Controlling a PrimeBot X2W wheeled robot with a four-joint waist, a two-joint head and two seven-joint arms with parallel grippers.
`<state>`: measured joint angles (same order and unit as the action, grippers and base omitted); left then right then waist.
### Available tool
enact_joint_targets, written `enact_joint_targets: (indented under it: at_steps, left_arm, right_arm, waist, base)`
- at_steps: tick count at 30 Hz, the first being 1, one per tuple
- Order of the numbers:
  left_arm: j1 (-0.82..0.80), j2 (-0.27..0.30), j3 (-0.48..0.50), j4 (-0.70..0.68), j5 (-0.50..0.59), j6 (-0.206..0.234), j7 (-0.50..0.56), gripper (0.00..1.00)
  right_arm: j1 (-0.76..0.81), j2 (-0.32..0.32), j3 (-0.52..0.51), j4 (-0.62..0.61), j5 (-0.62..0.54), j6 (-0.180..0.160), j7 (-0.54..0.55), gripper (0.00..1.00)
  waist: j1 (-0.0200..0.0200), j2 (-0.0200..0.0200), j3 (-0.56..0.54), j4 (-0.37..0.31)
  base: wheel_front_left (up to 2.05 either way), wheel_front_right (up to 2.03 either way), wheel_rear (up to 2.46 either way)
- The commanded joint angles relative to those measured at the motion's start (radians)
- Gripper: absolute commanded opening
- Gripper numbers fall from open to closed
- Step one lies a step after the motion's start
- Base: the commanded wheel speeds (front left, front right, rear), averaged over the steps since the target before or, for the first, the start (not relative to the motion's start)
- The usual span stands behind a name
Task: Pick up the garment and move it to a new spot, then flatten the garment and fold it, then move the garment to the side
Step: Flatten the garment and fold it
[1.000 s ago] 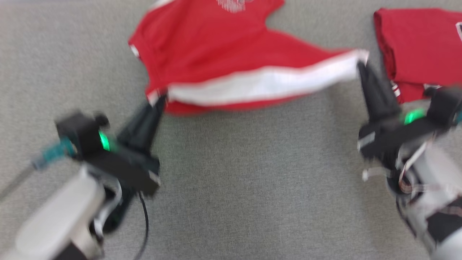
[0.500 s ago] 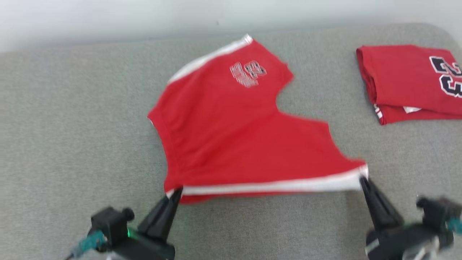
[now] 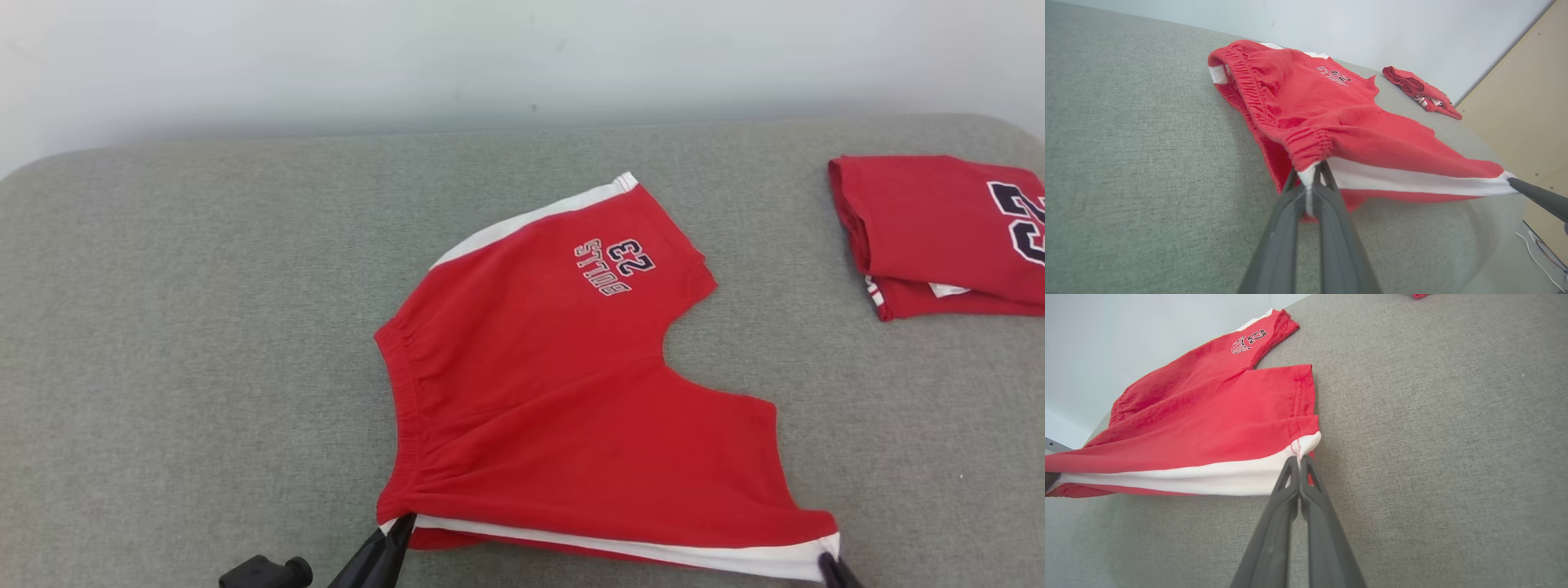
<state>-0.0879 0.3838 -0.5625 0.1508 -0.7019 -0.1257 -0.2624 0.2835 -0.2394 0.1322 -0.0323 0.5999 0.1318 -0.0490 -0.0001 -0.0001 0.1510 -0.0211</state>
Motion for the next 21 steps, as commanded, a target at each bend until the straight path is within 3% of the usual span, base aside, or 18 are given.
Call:
enact_joint_targets:
  at_steps: [1, 5, 10, 21]
  left_arm:
    - [0.010, -0.003, 0.004, -0.006, 0.012, -0.004, -0.003, 0.00]
    - [0.000, -0.009, -0.005, -0.018, 0.028, -0.005, -0.003, 0.00]
    - [-0.032, -0.021, -0.029, -0.042, 0.044, -0.005, -0.003, 0.00]
    - [-0.203, -0.050, -0.072, -0.027, 0.035, -0.004, -0.003, 0.00]
  right_arm:
    - [0.008, 0.000, -0.016, -0.012, -0.006, -0.003, 0.005, 0.00]
    - [-0.013, 0.008, -0.054, -0.045, -0.015, -0.003, 0.023, 0.00]
    - [-0.095, -0.030, -0.079, -0.066, -0.020, -0.003, 0.059, 0.00]
    - [-0.441, -0.129, -0.095, 0.031, -0.008, -0.003, 0.139, 0.00]
  waist:
    - [0.0001, 0.0001, -0.004, 0.011]
    - [0.0001, 0.0001, -0.004, 0.019]
    - [0.0001, 0.0001, -0.006, 0.036]
    - [0.0001, 0.0001, 0.056, 0.094]
  base:
    - [0.00, 0.00, 0.00]
    - [0.00, 0.00, 0.00]
    - [0.00, 0.00, 0.00]
    - [0.00, 0.00, 0.00]
